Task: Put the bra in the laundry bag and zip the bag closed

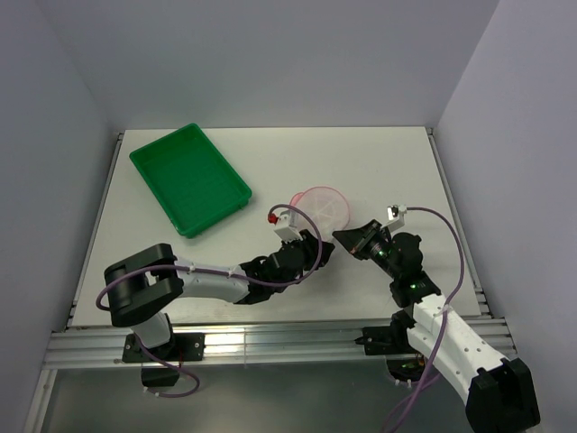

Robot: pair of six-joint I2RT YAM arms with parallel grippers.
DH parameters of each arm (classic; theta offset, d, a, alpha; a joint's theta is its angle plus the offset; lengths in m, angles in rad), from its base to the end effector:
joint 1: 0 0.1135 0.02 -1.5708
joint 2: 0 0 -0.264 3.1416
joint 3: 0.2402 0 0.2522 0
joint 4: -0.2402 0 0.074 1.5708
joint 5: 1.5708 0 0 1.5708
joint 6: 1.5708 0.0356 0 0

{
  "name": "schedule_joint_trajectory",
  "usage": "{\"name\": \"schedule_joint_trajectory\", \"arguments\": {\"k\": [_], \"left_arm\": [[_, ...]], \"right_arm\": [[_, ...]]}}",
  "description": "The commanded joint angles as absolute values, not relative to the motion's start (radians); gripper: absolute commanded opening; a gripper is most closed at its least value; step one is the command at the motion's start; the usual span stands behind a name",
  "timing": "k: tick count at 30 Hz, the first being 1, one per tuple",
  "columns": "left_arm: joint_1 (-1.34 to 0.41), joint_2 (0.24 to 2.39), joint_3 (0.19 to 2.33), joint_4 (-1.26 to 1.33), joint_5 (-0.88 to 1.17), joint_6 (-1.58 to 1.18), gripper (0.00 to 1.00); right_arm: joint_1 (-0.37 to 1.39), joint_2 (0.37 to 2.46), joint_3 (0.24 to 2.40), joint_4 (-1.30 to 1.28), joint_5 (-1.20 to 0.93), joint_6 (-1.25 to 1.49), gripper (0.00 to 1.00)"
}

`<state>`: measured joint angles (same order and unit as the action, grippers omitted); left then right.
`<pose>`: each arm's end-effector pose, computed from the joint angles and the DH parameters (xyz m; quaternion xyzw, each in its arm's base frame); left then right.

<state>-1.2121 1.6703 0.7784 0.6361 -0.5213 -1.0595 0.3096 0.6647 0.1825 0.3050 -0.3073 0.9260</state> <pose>0.1388 -0.3198 0.1967 -0.0987 0.7746 -0.4495 0.4338 0.1523 0.0600 0.1969 0.1363 0.7519 0.4630 0.4490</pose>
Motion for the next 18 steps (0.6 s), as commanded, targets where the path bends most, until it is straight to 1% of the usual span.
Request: {"name": "schedule_joint_trajectory", "arguments": {"k": [1, 3, 6, 7, 9, 10, 13, 14, 18], "left_arm": [[-1.213, 1.626, 0.792, 0.689, -0.561, -1.071, 0.32], [-1.213, 1.629, 0.79, 0.693, -0.558, -1.075, 0.3], [-1.213, 1.632, 0.792, 0.695, -0.552, -1.075, 0.24], [-1.213, 1.631, 0.79, 0.695, -0.551, -1.077, 0.19], [-1.215, 1.632, 0.79, 0.695, -0.543, -1.081, 0.15], [-1.215, 1.632, 0.785, 0.695, -0.54, -1.084, 0.11], [-1.22, 1.626, 0.772, 0.695, -0.534, -1.1, 0.04], [-1.22, 1.623, 0.767, 0.695, -0.531, -1.104, 0.01], [-1.224, 1.591, 0.741, 0.695, -0.517, -1.115, 0.0]], "right_arm": [[0.318, 0.658, 0.158, 0.293, -0.336, 0.899, 0.0], [0.316, 0.655, 0.158, 0.287, -0.33, 0.894, 0.0], [0.319, 0.655, 0.156, 0.285, -0.325, 0.888, 0.0], [0.321, 0.657, 0.156, 0.285, -0.318, 0.887, 0.0], [0.319, 0.663, 0.153, 0.29, -0.313, 0.884, 0.0], [0.321, 0.667, 0.153, 0.291, -0.311, 0.882, 0.0], [0.322, 0.681, 0.15, 0.301, -0.311, 0.881, 0.0], [0.322, 0.684, 0.15, 0.302, -0.311, 0.877, 0.0], [0.322, 0.683, 0.158, 0.284, -0.302, 0.859, 0.0]]}}
